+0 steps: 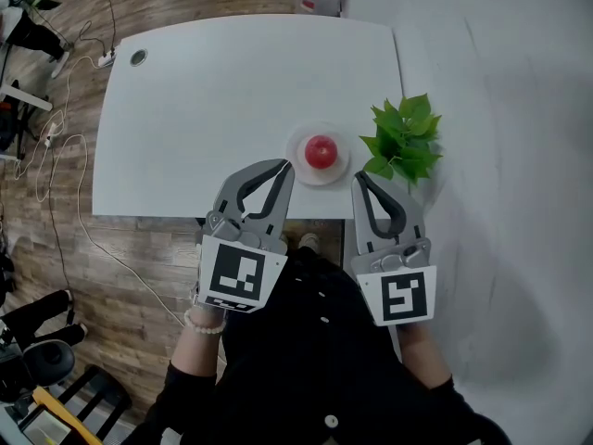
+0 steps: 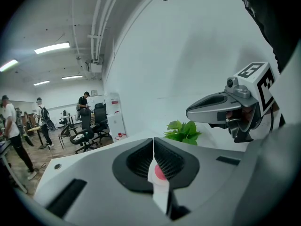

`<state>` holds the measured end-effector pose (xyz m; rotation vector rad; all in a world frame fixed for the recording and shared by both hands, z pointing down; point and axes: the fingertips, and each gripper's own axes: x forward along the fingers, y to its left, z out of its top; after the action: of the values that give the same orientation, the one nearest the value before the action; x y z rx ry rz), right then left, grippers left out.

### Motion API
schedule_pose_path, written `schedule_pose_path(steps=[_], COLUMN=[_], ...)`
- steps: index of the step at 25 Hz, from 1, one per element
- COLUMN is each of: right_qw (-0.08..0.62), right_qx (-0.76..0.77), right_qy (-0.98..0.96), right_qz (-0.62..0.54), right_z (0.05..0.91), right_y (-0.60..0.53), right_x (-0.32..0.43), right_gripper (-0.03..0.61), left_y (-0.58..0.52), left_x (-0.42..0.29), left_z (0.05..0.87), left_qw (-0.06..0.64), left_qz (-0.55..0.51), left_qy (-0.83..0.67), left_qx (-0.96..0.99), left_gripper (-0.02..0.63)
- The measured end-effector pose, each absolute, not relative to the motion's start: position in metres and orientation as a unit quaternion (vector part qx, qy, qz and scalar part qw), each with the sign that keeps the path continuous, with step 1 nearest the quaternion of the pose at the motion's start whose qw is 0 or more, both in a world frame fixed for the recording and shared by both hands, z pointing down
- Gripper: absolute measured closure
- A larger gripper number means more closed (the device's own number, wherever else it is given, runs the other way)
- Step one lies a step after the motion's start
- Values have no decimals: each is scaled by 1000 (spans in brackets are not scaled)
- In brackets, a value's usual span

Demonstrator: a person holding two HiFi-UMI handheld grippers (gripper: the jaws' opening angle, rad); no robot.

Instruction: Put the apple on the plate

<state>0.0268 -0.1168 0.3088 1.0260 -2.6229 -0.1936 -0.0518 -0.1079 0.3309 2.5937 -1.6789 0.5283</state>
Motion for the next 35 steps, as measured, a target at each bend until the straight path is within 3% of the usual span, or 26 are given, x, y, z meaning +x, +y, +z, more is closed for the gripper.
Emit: schedule_pose_path(steps=[9, 13, 35], right_qw=[163, 166, 169], right_qx=[357, 357, 358], right_qy=[-917, -916, -915], right_qz=[-71, -75, -75], right_z=[308, 309, 309], right_y=[-115, -115, -108], right_x=[26, 27, 28], right_gripper=[537, 537, 535], left_y=[-105, -106, -102], left_x=[-53, -49, -47], left_z=[331, 333, 335], left_qw=[40, 10, 5], left_qz=[158, 166, 168], left_qy=[-551, -532, -525], left_qx=[819, 830, 835], left_gripper=[595, 594, 594])
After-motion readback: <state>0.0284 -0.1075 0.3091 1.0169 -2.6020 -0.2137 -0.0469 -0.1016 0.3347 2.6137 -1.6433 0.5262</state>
